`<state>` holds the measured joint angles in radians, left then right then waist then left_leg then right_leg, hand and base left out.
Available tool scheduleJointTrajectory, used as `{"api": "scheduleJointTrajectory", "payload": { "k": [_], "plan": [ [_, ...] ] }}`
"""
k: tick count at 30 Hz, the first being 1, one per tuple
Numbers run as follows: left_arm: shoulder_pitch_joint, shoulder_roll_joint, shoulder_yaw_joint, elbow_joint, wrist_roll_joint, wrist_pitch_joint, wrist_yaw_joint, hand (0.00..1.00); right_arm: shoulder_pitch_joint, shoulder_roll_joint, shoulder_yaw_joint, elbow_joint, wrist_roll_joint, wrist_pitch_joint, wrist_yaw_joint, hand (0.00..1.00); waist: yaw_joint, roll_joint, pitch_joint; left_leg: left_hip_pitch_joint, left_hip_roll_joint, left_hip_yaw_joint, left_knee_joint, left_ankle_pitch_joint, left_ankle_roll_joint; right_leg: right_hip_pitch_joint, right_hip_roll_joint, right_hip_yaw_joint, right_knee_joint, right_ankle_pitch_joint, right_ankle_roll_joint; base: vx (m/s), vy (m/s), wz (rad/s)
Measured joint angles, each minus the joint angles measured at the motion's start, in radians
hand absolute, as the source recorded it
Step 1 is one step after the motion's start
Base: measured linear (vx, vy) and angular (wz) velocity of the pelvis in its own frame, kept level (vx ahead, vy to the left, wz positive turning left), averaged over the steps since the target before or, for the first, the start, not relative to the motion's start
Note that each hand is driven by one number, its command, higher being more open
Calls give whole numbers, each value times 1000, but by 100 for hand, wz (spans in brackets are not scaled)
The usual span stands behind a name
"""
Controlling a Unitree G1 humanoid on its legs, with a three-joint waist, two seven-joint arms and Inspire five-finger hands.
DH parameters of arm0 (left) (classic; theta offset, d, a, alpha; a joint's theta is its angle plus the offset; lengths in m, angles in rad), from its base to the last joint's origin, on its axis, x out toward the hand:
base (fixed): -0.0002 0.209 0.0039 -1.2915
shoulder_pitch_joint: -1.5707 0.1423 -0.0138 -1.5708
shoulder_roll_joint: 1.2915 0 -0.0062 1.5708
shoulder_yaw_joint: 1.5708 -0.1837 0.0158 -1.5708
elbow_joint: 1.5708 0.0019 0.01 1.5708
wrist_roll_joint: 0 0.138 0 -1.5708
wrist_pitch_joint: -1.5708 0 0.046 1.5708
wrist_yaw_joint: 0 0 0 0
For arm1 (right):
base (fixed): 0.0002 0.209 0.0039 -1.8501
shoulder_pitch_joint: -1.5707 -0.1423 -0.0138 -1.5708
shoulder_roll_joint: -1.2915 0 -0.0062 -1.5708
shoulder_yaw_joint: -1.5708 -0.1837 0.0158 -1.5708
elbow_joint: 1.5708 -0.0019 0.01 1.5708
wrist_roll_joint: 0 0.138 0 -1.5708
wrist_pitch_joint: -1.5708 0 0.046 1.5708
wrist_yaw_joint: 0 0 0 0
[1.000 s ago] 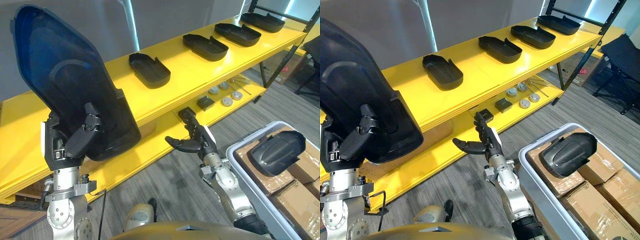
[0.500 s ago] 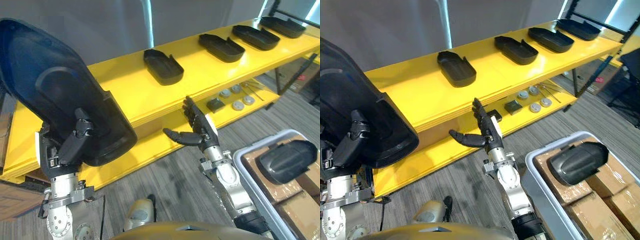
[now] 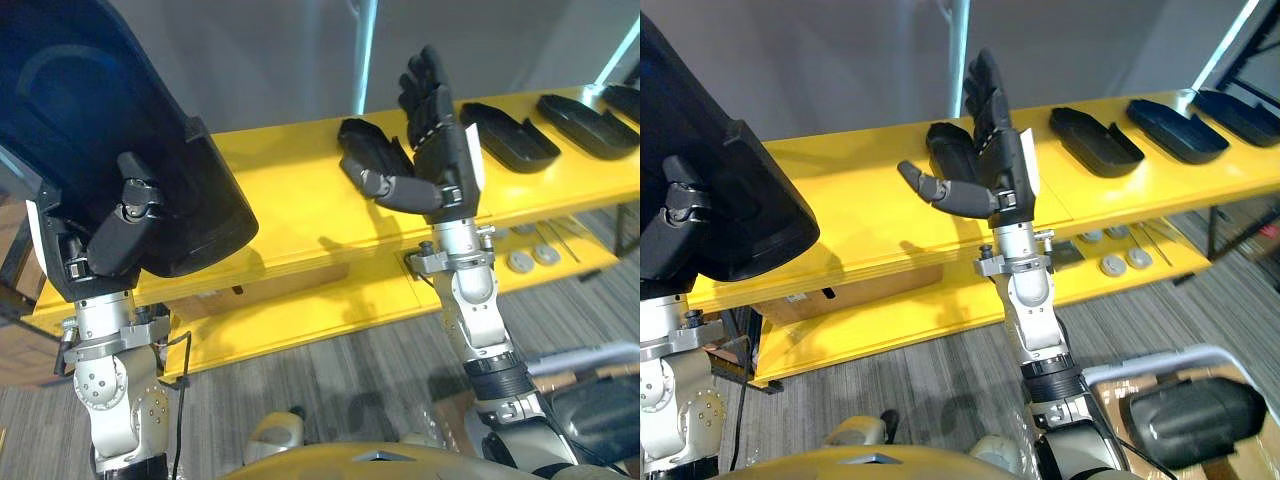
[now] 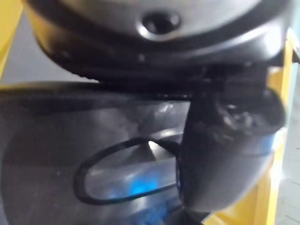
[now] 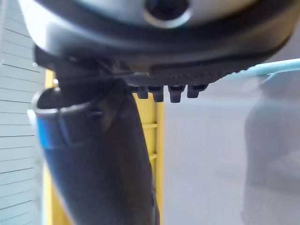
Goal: Walk over and take three plastic housings, then place them on the shelf
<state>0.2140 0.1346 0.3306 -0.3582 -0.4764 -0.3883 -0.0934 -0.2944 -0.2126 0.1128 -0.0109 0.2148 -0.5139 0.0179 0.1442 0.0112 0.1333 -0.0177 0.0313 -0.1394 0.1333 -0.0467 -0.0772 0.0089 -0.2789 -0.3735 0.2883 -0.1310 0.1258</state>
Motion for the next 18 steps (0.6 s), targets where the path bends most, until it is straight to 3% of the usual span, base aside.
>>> {"api": "scheduleJointTrajectory", "payload": {
  "k": [1,2,4,5,7,9,13,18],
  "plan": [
    [36,-22,1,4,-1,3,1,0,-15,-21,-7,2,10,0,4,100,22,33,-8,1,41,0,-9,14,-27,28,33,-34,-32,11,-6,187,-288,65],
    [53,-30,2,3,-1,3,0,0,-30,-30,-9,6,14,2,4,100,32,45,-14,-1,58,5,-15,20,-36,35,54,-45,-47,19,-14,186,-249,47],
    [83,-63,-3,3,-1,13,-19,0,-114,-51,-32,40,29,62,1,100,42,65,-22,-7,98,59,-45,55,-56,83,100,-110,-100,28,-28,189,-253,66],
    [88,-67,-8,3,-1,15,-23,0,-134,-55,-37,55,29,81,0,100,42,64,-23,-4,104,89,-53,65,-50,97,107,-128,-111,31,-35,151,-197,79],
    [98,-70,-67,4,-2,18,-44,0,-152,-73,-66,77,19,126,-2,100,32,51,-20,-11,120,330,-43,88,9,159,106,-215,-149,34,-40,139,-148,94],
    [97,-70,-126,4,-1,18,-64,0,-111,-63,-80,70,-6,146,-3,100,19,43,-19,-13,133,485,-25,79,49,186,101,-269,-165,34,-40,90,-68,82],
    [97,-55,-221,4,20,42,-62,0,65,-39,-83,34,-11,154,22,100,-8,39,-17,-24,97,500,-48,90,42,179,71,-280,-165,42,-26,82,54,19],
    [102,3,-217,4,44,124,-113,0,223,18,-112,-4,-1,155,19,100,-63,34,-14,53,54,548,-141,110,55,187,35,-251,-163,54,-9,48,82,-22]
  ]
}}
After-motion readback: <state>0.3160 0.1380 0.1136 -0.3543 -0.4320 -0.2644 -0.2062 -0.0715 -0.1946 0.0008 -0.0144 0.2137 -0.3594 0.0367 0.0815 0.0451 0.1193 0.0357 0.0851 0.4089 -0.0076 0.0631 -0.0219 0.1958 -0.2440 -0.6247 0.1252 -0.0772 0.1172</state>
